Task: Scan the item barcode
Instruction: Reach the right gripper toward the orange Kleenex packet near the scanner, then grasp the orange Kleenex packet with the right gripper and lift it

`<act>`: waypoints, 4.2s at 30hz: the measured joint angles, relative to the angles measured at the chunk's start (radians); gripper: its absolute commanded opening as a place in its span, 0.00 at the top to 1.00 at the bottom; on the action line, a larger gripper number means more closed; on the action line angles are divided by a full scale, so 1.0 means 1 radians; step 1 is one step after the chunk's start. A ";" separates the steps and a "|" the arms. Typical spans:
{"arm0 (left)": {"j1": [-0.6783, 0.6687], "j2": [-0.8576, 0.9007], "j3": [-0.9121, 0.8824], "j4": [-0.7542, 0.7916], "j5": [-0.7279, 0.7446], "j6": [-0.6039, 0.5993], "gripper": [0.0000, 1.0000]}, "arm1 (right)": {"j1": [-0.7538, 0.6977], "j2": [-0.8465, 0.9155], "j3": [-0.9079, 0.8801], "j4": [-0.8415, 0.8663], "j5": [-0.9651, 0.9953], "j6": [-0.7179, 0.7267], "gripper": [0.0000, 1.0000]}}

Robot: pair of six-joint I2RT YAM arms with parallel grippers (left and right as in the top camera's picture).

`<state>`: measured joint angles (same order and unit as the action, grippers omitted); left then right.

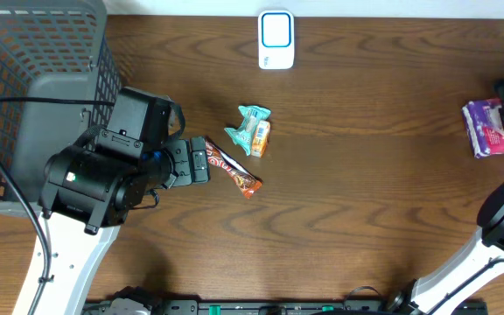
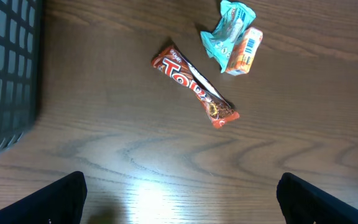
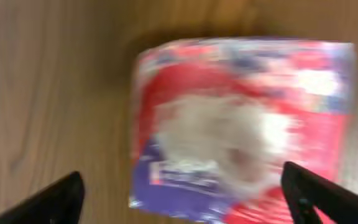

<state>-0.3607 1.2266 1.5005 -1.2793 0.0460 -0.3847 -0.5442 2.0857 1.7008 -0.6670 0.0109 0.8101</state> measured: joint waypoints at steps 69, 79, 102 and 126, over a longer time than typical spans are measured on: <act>0.000 0.000 0.000 0.000 0.000 0.000 0.02 | 1.103 0.078 0.058 -0.474 0.180 -0.180 0.36; 0.000 0.000 0.000 0.000 0.000 0.000 0.02 | 1.247 0.078 -0.003 -0.398 0.452 -0.002 0.37; 0.000 0.000 0.000 0.000 0.000 0.000 0.02 | 1.240 0.119 -0.101 -0.284 0.504 0.027 0.50; 0.000 0.000 0.000 0.000 0.000 0.000 0.02 | 0.887 0.001 -0.013 -0.254 -0.235 -0.319 0.98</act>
<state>-0.3607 1.2270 1.5005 -1.2793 0.0460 -0.3847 0.3431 2.0869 1.6882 -0.9215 -0.2245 0.4908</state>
